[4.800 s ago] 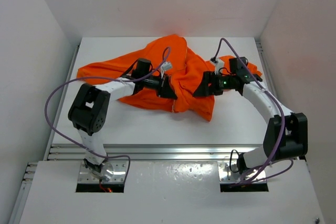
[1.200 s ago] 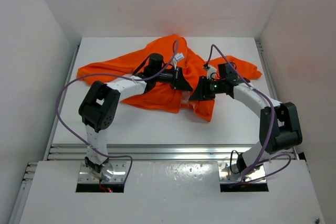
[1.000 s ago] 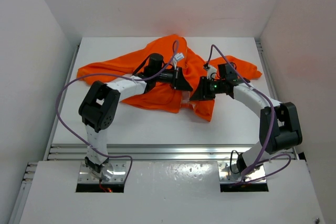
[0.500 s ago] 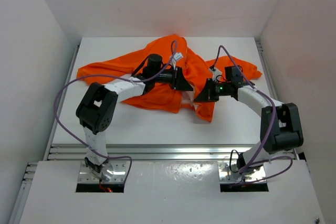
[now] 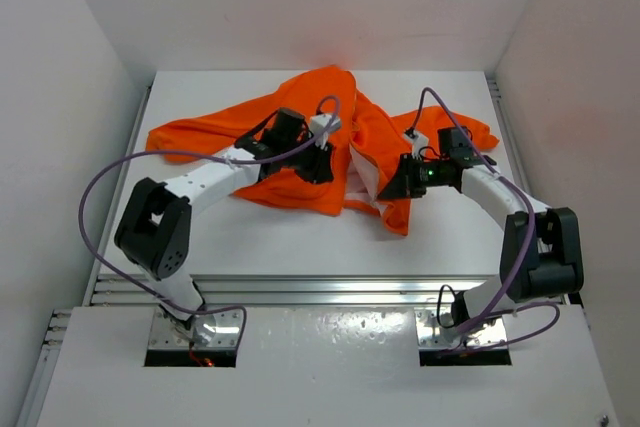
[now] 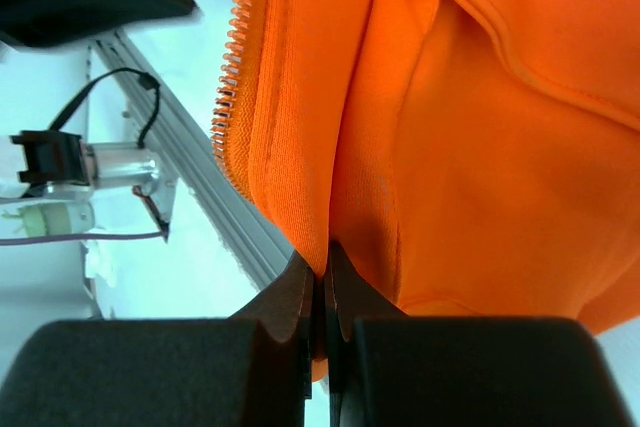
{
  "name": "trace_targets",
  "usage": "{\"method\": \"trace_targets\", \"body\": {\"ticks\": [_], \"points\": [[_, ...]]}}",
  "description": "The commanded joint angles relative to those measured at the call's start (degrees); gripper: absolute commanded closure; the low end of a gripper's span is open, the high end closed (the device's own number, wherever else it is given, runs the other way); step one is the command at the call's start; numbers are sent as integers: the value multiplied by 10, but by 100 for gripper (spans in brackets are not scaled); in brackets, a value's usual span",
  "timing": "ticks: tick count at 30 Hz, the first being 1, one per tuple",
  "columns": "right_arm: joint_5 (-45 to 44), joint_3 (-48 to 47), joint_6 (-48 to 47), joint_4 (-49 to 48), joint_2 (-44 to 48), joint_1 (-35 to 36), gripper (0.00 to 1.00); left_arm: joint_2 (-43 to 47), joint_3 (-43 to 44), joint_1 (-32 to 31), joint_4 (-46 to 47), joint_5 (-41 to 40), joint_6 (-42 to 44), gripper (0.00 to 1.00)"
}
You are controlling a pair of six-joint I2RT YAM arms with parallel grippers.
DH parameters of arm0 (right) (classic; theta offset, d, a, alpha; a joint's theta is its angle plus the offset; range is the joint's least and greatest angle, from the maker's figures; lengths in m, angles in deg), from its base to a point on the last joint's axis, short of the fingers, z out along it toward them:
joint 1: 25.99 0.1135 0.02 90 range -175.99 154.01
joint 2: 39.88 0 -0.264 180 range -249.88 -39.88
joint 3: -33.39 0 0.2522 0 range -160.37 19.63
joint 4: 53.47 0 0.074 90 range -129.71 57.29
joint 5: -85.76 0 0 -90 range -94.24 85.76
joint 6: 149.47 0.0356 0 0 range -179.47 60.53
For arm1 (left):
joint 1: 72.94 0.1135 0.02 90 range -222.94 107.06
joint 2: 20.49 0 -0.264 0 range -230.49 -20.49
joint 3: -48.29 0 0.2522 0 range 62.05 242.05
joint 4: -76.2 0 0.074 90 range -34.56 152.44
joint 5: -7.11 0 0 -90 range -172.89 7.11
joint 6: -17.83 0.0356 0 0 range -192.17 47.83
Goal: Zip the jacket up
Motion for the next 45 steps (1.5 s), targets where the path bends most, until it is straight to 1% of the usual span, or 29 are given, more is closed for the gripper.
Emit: {"method": "trace_targets", "body": {"ticks": [1, 3, 4, 5, 6, 9, 13, 16, 18, 21, 22, 25, 32, 35, 36, 39, 41, 42, 43, 44, 45], "points": [[-19, -10, -28, 18, 20, -3, 100, -20, -4, -30, -135, -104, 66, 70], [-31, -4, -15, 18, 23, -4, 100, -33, -4, -47, -150, -156, 36, 70], [-47, 0, -11, 17, 23, -4, 100, -52, 13, -53, -157, -187, 5, 70], [-56, 2, -2, 16, 23, -5, 100, -66, 22, -53, -167, -187, 5, 70], [-59, 7, 7, 12, 23, -6, 100, -78, 30, -62, -179, -210, -18, 70], [-77, 10, 22, 10, 16, -5, 100, -121, 57, -75, -180, -235, -47, 70], [-86, 3, 29, 9, 4, -8, 100, -146, 76, -81, -173, -242, -59, 66], [-84, -5, 41, 2, -5, -9, 100, -163, 102, -81, -173, -251, -46, 65], [-85, -6, 44, -5, -11, -13, 100, -163, 115, -81, -173, -257, -21, 64], [-85, -5, 45, -6, -12, -11, 100, -143, 115, -81, -168, -269, 0, 64], [-84, -5, 48, -10, -16, -12, 100, -136, 115, -81, -168, -275, 11, 63], [-86, -6, 56, -17, -24, -11, 100, -144, 121, -81, -168, -297, 17, 63], [-84, -26, 59, -17, -43, -13, 100, -179, 121, -81, -168, -303, 23, 63], [-83, -29, 60, -15, -47, -12, 100, -193, 121, -81, -168, -296, 23, 65], [-84, -31, 59, -13, -48, -12, 100, -200, 121, -75, -168, -282, 23, 67], [-85, -33, 60, -15, -55, -13, 100, -205, 121, -70, -168, -267, 28, 67], [-87, -32, 62, -19, -57, -12, 100, -211, 121, -70, -168, -262, 28, 70], [-91, -34, 63, -21, -60, -11, 100, -212, 121, -70, -163, -262, 28, 78], [-94, -33, 64, -21, -62, -11, 100, -212, 121, -70, -163, -262, 28, 83], [-102, -34, 64, -21, -69, -9, 100, -217, 121, -64, -163, -262, 28, 92], [-105, -34, 63, -20, -69, -9, 100, -217, 126, -64, -163, -262, 28, 92]]}}
